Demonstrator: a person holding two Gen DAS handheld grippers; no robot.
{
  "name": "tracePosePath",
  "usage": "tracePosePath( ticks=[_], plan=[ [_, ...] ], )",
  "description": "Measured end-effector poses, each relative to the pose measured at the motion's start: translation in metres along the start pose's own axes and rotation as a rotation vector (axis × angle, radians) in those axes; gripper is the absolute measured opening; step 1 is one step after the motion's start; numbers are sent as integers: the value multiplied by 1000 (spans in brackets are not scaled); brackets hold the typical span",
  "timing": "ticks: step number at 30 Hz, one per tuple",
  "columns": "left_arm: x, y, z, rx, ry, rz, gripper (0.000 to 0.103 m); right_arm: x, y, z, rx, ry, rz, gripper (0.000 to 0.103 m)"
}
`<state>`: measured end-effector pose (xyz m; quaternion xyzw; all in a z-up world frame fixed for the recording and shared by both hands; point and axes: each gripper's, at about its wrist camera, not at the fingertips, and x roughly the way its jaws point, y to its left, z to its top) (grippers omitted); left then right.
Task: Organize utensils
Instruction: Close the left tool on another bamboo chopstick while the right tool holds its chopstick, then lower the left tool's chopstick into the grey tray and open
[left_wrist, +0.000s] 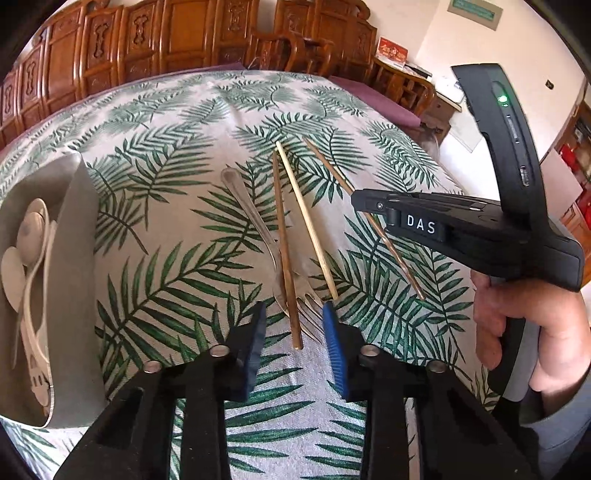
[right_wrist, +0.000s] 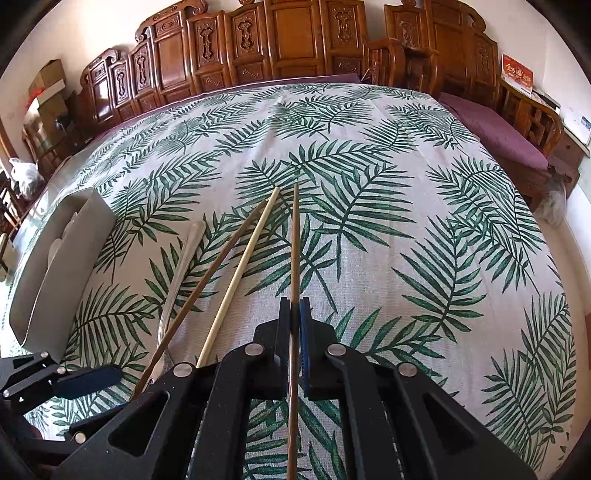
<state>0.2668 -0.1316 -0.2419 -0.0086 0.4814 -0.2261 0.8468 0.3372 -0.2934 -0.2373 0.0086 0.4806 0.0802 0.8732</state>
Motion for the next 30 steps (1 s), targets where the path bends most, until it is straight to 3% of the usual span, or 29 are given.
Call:
tracePosePath(
  ticks=[10,17,30],
  plan=[
    [5,5,2,-36,16,-2,5,0,3,-2,-9,1,7,6],
    [1,10,2,-41,20,9,4,-4,6,-2,-18,-8,13,6],
    [-43,18,-1,-5,-69,58,4,-33,30,-4,-63,-67,45,6]
  ],
)
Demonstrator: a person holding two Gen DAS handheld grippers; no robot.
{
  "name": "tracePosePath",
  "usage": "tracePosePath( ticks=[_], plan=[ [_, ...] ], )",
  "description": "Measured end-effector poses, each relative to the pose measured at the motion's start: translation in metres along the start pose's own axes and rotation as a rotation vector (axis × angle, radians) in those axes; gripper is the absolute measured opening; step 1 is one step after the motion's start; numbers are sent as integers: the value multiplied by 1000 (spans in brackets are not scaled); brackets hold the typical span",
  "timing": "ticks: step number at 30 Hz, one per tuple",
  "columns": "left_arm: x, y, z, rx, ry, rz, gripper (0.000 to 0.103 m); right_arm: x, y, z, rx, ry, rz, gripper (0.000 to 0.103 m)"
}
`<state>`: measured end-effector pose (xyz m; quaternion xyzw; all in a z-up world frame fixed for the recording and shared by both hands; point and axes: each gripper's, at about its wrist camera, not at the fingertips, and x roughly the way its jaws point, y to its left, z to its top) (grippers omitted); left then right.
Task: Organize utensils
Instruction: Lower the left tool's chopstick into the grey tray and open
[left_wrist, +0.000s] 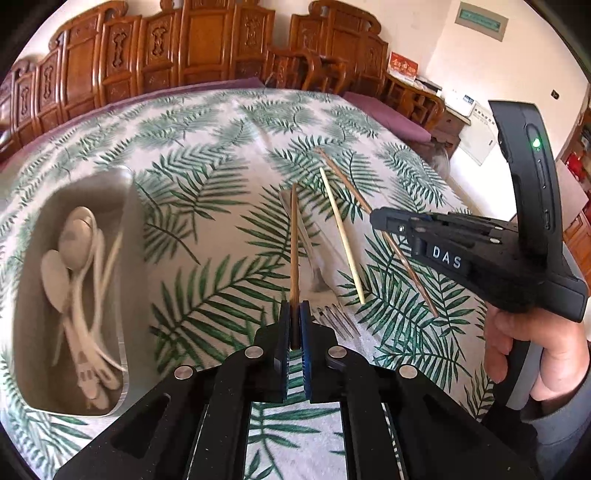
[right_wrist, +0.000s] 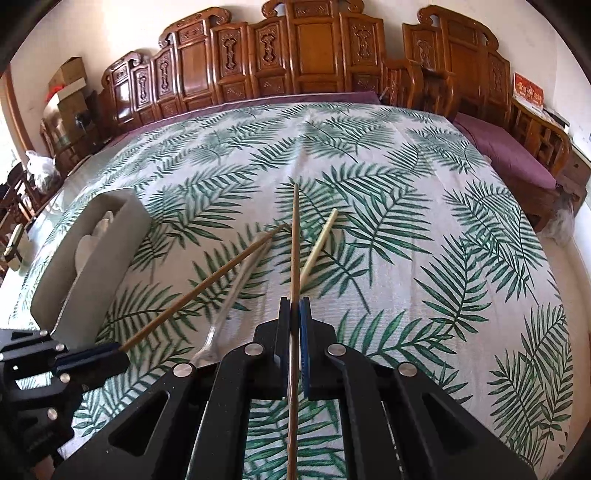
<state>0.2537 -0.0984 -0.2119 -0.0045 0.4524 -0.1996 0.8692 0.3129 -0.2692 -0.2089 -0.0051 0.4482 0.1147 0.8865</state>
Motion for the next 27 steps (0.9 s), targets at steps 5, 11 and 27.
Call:
tracePosePath(
  ticks=[5,11,27],
  plan=[
    [-21,6,-1,8,-45,21,4,-8,9,-1,-19,-15,5,6],
    [-43,19,-2,-9,-77,50,4,-18,21,-4,-30,-30,32,6],
    [-94,68,-18,-91,-134,160,4,-46,81,-10,-128,-77,125,6]
  ],
)
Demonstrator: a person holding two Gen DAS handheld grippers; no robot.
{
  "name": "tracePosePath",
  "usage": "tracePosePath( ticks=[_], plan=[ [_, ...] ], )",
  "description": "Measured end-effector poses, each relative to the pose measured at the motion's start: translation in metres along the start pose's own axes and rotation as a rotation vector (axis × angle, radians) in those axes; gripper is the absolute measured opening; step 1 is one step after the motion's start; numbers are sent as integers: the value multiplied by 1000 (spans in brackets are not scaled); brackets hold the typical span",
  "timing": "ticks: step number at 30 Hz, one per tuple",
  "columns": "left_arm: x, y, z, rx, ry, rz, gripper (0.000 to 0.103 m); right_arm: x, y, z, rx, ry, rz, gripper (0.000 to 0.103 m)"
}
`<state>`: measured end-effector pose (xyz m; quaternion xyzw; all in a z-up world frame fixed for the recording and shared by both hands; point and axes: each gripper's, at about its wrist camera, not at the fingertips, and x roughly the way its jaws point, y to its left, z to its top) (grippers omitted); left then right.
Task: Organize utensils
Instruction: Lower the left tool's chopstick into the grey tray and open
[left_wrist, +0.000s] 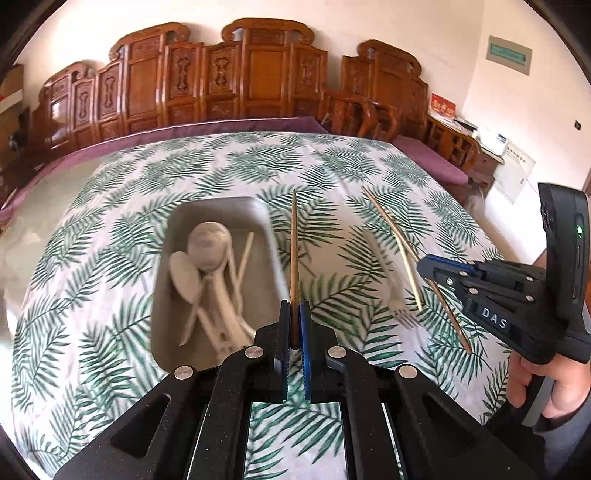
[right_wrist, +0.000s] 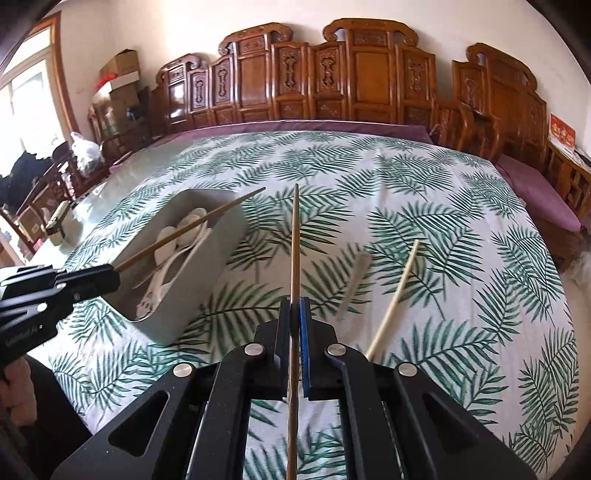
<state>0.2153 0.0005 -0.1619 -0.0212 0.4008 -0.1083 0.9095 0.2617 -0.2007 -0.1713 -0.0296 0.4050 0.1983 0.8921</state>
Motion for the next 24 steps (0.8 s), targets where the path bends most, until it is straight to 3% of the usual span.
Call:
tracePosePath(
  ticks=[7,24],
  plan=[
    [-5,26,-4,-37,1,41,4,-1,14,1,-27,-2,15,6],
    [32,57,-8,-93,110,75,5,6,40,7,-88,15,21,6]
  ],
)
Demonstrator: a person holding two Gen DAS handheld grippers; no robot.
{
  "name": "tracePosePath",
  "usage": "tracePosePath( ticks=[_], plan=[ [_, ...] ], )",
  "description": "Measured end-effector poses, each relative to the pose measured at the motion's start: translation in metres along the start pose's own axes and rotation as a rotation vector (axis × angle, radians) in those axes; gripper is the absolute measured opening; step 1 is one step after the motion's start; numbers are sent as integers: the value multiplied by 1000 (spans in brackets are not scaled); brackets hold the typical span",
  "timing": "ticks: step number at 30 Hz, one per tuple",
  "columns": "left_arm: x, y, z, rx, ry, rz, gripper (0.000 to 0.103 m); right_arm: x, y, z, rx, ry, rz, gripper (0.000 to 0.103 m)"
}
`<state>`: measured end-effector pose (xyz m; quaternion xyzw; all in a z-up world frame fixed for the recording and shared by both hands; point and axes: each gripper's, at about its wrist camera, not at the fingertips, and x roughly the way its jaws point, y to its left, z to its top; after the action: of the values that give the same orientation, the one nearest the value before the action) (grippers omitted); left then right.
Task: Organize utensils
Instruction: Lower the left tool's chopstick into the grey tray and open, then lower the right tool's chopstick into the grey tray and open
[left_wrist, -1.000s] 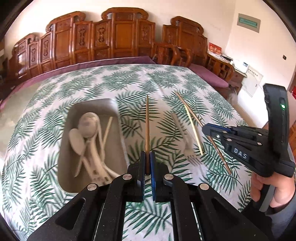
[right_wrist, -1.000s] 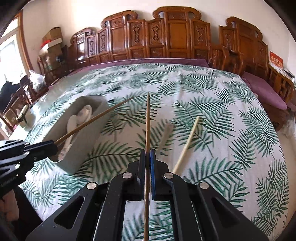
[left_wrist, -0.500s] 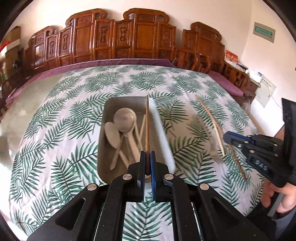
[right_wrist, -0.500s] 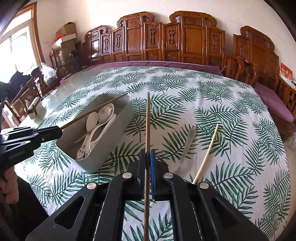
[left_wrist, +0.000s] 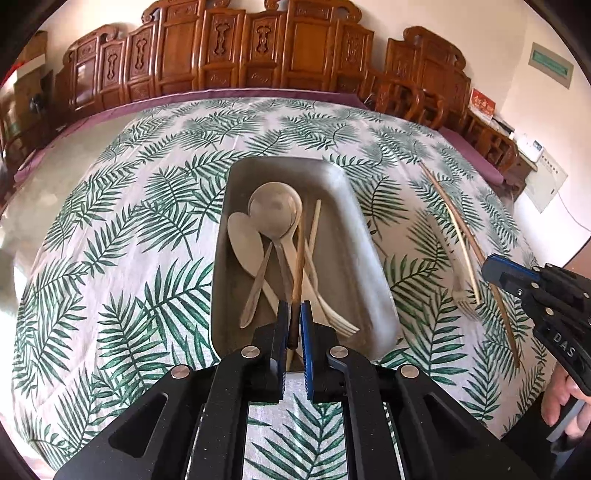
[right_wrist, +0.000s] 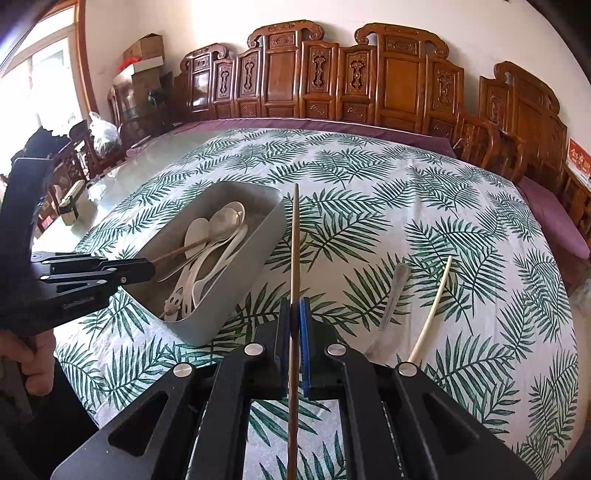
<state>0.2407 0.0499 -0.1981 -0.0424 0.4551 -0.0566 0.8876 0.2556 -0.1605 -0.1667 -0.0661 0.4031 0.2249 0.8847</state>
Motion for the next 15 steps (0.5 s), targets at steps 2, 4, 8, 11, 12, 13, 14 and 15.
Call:
tracePosePath(
  ticks=[2,4,8,11,12,13,14,15],
  plan=[
    [0,2,1,-2,-2,5,5,2,4,2,-6,5,3,6],
    [-2,5,2,-6,-7,3,7,4,7,4,-4,7,10,6],
    [-11,8,6,-11,-37,4,19,10,14,12,12,7,36,6],
    [-17,12,9,-6,-59,16,24,17,19,20,29,2,64,6],
    [-19,14,10,-7,-66,17,26,19,21,23,35,1,72,6],
    [-20,15,10,-7,-70,20,30,22,24,26,45,1,86,6],
    [-22,18,12,-8,-76,28,33,25,25,29,54,0,98,6],
    [-24,21,12,-11,-84,35,38,29,28,33,63,-1,112,6]
  ],
)
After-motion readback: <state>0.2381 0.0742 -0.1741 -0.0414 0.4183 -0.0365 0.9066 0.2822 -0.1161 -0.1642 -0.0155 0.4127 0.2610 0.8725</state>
